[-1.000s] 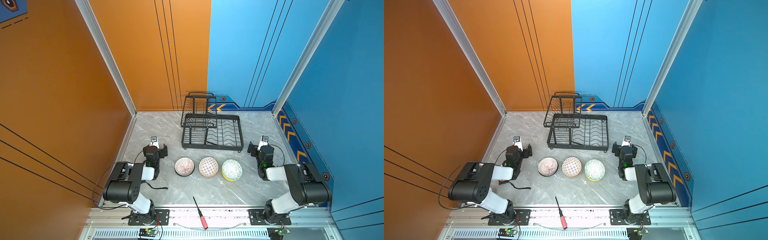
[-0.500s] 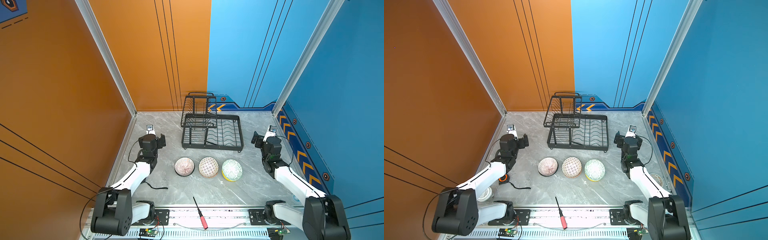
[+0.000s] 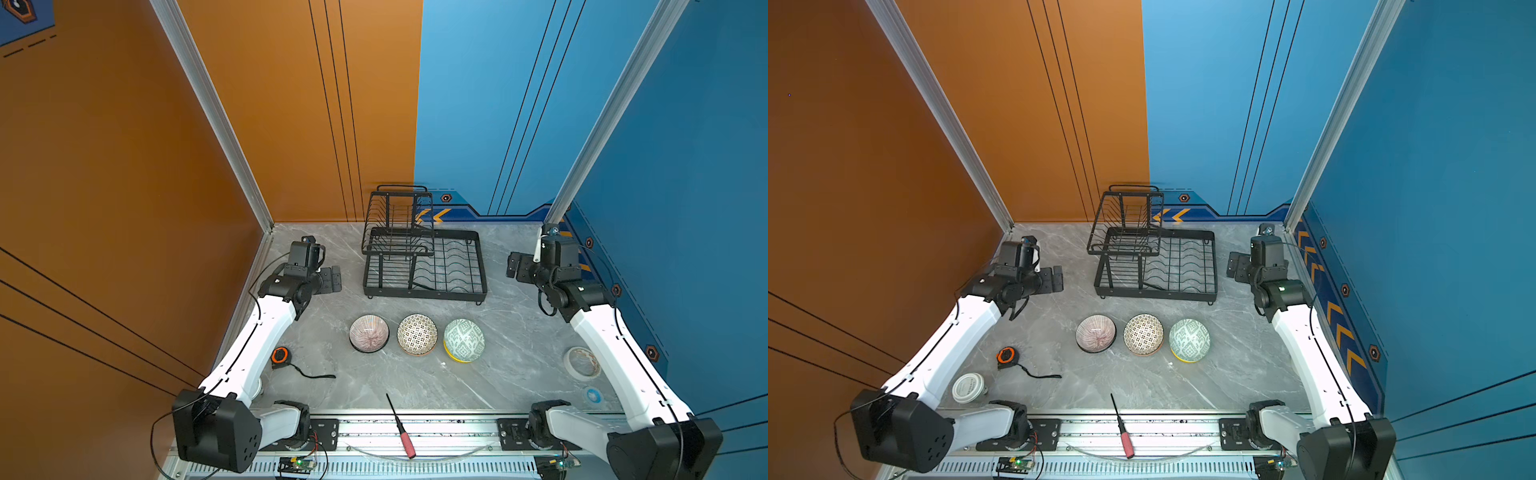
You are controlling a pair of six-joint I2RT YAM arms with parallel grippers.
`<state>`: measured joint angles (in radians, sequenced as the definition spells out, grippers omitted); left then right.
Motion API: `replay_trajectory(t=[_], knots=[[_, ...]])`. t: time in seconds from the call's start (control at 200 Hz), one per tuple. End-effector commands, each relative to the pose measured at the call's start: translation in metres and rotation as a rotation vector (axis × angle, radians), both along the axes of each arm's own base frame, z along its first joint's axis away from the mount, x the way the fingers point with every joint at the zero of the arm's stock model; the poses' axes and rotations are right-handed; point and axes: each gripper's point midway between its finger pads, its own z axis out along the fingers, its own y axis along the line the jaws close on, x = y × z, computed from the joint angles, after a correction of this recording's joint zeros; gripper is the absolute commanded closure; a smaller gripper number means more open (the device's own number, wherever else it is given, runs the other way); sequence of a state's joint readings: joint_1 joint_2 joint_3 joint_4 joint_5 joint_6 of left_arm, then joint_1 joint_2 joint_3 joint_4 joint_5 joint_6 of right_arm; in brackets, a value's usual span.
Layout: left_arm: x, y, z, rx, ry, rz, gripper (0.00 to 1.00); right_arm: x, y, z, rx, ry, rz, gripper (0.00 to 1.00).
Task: Load the bowls into the dish rack
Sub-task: 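Move the left gripper over the pink-striped bowl while the right arm lifts forward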
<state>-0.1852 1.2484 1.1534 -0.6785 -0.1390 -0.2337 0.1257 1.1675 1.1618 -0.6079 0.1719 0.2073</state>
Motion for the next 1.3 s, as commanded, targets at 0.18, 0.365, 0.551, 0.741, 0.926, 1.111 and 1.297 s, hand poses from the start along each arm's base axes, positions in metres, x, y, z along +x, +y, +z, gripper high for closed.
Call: replay_trajectory(t=[0.18, 0.365, 0.551, 0.741, 0.926, 1.111, 1.297], knots=[[-0.057, -0.03, -0.007, -0.061, 0.208, -0.161, 0.02, -0.031, 0.014, -0.022, 0.027, 0.222, 0.081, 0.0], [-0.073, -0.038, -0.018, -0.068, 0.249, -0.178, 0.02, -0.031, 0.02, -0.024, 0.037, 0.224, 0.108, 0.0], [-0.082, -0.044, -0.026, -0.072, 0.272, -0.185, 0.02, -0.032, 0.023, -0.028, 0.042, 0.227, 0.121, 0.0], [-0.088, -0.05, -0.034, -0.068, 0.294, -0.189, 0.02, -0.032, 0.022, -0.03, 0.034, 0.23, 0.121, 0.0], [-0.094, -0.051, -0.039, -0.075, 0.305, -0.185, 0.02, -0.032, 0.023, -0.032, 0.025, 0.233, 0.126, 0.0], [-0.098, -0.053, -0.044, -0.077, 0.318, -0.191, 0.02, -0.031, 0.025, -0.034, 0.03, 0.231, 0.132, 0.0], [-0.1, -0.055, -0.049, -0.073, 0.335, -0.194, 0.02, -0.029, 0.027, -0.035, 0.03, 0.229, 0.139, 0.0]])
